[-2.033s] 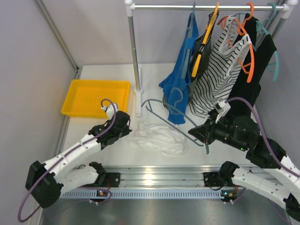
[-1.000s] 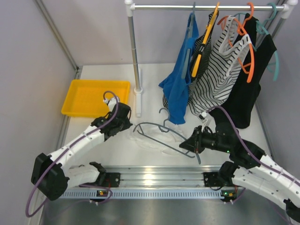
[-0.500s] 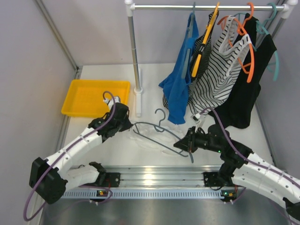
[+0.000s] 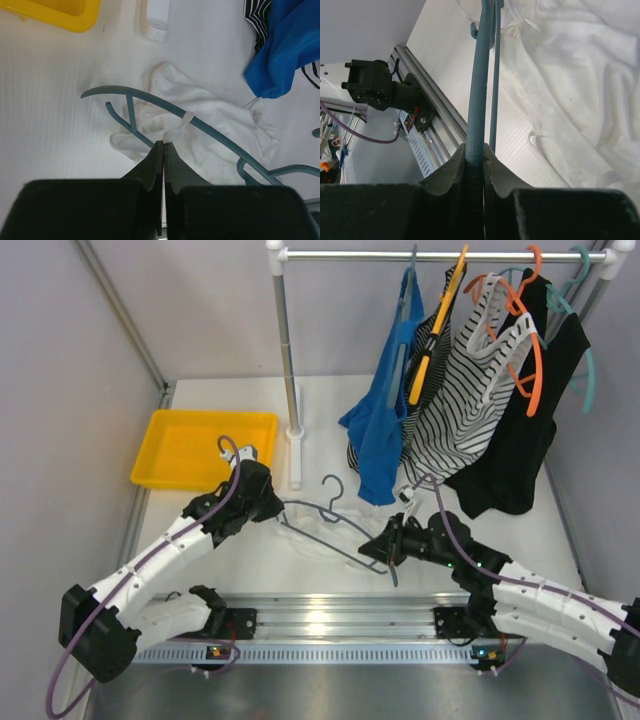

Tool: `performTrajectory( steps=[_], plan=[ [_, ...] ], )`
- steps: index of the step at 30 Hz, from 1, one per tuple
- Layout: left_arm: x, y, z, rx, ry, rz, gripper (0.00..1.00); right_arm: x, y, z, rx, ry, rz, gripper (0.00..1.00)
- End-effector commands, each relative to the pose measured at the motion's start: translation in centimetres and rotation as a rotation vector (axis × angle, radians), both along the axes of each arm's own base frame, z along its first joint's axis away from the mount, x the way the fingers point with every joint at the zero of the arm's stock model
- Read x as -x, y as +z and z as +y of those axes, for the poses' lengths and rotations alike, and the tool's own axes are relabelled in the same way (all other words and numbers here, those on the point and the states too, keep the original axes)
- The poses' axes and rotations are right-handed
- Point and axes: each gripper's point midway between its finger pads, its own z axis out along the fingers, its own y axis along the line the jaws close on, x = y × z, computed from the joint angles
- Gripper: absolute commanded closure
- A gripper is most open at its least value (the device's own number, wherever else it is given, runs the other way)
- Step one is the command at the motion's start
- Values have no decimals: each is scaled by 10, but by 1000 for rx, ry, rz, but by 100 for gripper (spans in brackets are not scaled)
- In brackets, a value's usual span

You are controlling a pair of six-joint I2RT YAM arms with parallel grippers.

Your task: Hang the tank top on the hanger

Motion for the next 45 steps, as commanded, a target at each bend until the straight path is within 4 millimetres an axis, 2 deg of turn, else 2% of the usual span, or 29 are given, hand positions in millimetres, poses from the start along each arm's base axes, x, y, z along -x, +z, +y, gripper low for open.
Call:
performTrajectory(
  steps=[1, 6, 11, 12, 16, 20, 25, 28, 31, 35, 38, 42, 45],
  plan=[
    [5, 1, 0, 11, -17, 9, 100, -4, 31, 21, -131, 35, -100, 100],
    [9, -5, -4, 21, -37, 27, 100, 3, 20, 33, -139, 80, -117, 100],
    [12, -11, -9, 33, -59, 50, 100, -3, 12, 43, -126, 73, -137, 100],
    [12, -12, -9, 34, -62, 51, 99, -4, 5, 44, -111, 70, -126, 100],
    [12, -12, -12, 37, -85, 45, 95, -6, 1, 52, -131, 77, -136, 100],
    [12, -11, -14, 29, -120, 37, 84, -8, -9, 59, -117, 82, -121, 100],
    [13, 0, -23, 41, -218, -15, 70, -11, -16, 62, -99, 74, -110, 100],
    [17, 11, -31, 66, -290, -57, 61, -12, -19, 64, -86, 72, -106, 100],
    [19, 26, -38, 102, -349, -126, 56, -12, -21, 65, -75, 69, -100, 100],
    [21, 42, -50, 164, -430, -219, 54, -12, -24, 67, -58, 72, -93, 100],
    [22, 41, -58, 174, -483, -249, 54, -11, -26, 69, -46, 78, -88, 100],
    [16, 28, -61, 124, -502, -250, 54, -11, -28, 71, -41, 82, -85, 100],
    [11, 27, -63, 108, -514, -278, 53, -10, -28, 72, -40, 85, -87, 100]
  ],
)
